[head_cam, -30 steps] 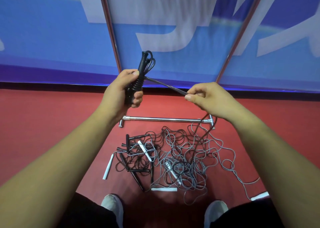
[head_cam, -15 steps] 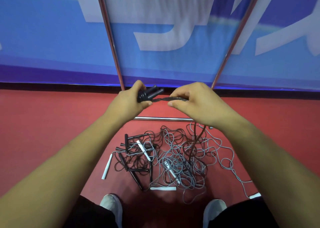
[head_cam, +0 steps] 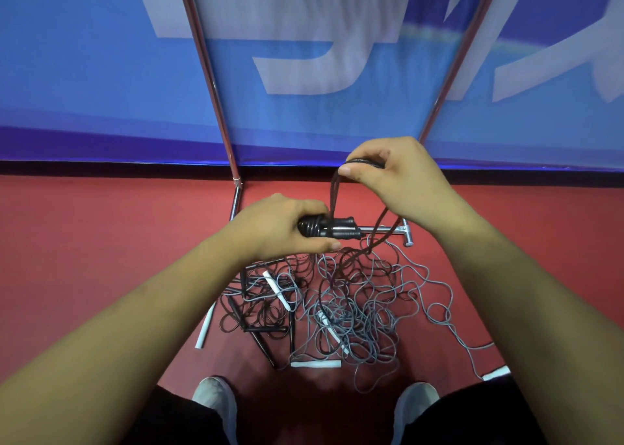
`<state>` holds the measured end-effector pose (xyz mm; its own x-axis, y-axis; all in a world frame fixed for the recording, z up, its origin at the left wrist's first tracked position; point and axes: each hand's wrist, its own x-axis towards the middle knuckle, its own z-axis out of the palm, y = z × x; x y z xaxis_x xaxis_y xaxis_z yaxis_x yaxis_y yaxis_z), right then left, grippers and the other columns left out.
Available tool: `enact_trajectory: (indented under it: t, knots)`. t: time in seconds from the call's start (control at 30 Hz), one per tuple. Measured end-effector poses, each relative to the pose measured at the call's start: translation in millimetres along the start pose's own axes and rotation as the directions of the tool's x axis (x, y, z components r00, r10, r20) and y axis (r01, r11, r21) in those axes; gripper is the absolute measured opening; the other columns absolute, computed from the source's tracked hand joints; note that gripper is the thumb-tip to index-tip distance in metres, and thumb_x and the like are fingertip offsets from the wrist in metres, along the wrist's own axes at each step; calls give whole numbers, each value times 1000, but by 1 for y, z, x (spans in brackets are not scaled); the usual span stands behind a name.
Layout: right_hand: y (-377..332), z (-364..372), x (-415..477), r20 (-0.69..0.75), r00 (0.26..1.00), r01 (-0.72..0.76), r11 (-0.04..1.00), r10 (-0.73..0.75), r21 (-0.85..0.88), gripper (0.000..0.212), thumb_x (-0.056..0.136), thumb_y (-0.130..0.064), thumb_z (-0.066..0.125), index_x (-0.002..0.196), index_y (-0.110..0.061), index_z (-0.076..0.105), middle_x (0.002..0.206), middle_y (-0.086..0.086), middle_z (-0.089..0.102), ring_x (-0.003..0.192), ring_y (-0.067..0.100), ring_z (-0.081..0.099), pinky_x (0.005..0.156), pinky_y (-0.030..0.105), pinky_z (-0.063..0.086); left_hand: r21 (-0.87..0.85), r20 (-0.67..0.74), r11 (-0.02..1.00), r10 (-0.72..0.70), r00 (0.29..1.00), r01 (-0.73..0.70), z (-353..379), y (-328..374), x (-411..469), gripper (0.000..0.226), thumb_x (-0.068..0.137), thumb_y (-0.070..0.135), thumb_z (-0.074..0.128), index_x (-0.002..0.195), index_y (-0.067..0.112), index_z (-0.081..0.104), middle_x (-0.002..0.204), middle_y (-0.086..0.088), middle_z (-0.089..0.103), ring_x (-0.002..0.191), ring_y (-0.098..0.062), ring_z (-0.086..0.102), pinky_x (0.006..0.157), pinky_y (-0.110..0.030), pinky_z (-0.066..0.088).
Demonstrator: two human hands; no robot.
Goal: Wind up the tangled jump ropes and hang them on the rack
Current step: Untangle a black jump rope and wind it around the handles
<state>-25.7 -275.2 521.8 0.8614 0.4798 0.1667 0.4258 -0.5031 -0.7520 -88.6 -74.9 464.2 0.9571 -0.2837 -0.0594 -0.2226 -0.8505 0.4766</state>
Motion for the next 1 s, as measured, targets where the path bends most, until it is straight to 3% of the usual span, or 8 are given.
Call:
enact_trajectory:
  t: [0.1, 0.2, 0.33, 0.53, 0.67, 0.83, 0.9, 1.0]
  knots:
    - [8, -2, 5, -44, 998, -37, 996, 40, 77, 14, 88, -24, 73, 80, -13, 73, 80, 14, 71, 73, 17, 58, 76, 39, 49, -367, 43, 928, 79, 996, -58, -4, 3, -5, 29, 82, 59, 68, 95, 34, 65, 62, 11, 54, 55, -7, 50, 57, -30, 43]
    - [17, -5, 8, -64, 993, -86, 984, 97, 155, 16, 87, -28, 75, 77, -15, 73, 81, 17, 71, 70, 13, 55, 69, 37, 47, -738, 47, 673, 124, 991, -50, -8, 9, -12, 4, 89, 35, 69, 91, 32, 67, 65, -2, 54, 54, -18, 50, 50, -26, 41]
    - [29, -5, 8, 13, 982, -185, 961, 186, 207, 19, 90, -27, 71, 74, -19, 70, 51, -6, 54, 49, 6, 41, 52, 24, 34, -906, -52, 415, 76, 996, -79, -2, 13, -11, 25, 87, 36, 61, 96, 13, 61, 68, -15, 54, 44, -20, 42, 45, -27, 33]
    - [29, -2, 5, 193, 959, -253, 935, 208, 249, 13, 97, -16, 62, 86, -12, 67, 61, -2, 64, 50, 9, 53, 53, 24, 45, -999, -48, 6, -167, 985, -47, -2, 14, -6, 32, 98, 37, 44, 104, 10, 61, 67, -9, 53, 39, -14, 41, 39, -19, 33]
    - [24, -5, 3, 237, 950, -263, 934, 205, 244, 22, 101, -19, 56, 84, -11, 67, 62, 4, 60, 51, 10, 51, 56, 27, 43, -995, -24, -86, -195, 981, -42, -7, 15, -6, 31, 99, 38, 45, 122, 19, 53, 66, -12, 51, 38, -16, 41, 38, -19, 34]
    - [18, -14, 0, 259, 941, -256, 959, 218, 120, 23, 93, -32, 67, 85, -12, 74, 50, -10, 48, 46, 7, 38, 49, 20, 34, -993, 12, -118, -248, 969, -18, -10, 14, -5, 32, 96, 40, 46, 110, 14, 60, 68, -9, 51, 44, -17, 43, 41, -22, 36]
    - [16, -17, 0, 238, 956, -179, 984, 168, 23, 14, 87, -31, 75, 84, -17, 75, 52, -11, 56, 49, 3, 46, 54, 16, 39, -994, 32, -109, -272, 962, 2, -10, 11, -5, 33, 97, 39, 47, 111, 12, 60, 71, -9, 51, 48, -19, 44, 45, -24, 38]
    - [20, -18, 0, 214, 969, -114, 992, 123, -55, 6, 87, -28, 75, 86, -21, 75, 77, -3, 73, 70, 19, 66, 74, 33, 53, -994, 71, -98, -300, 951, 43, -14, 7, -5, 30, 99, 36, 46, 106, 10, 59, 73, -11, 53, 54, -22, 46, 51, -26, 42]
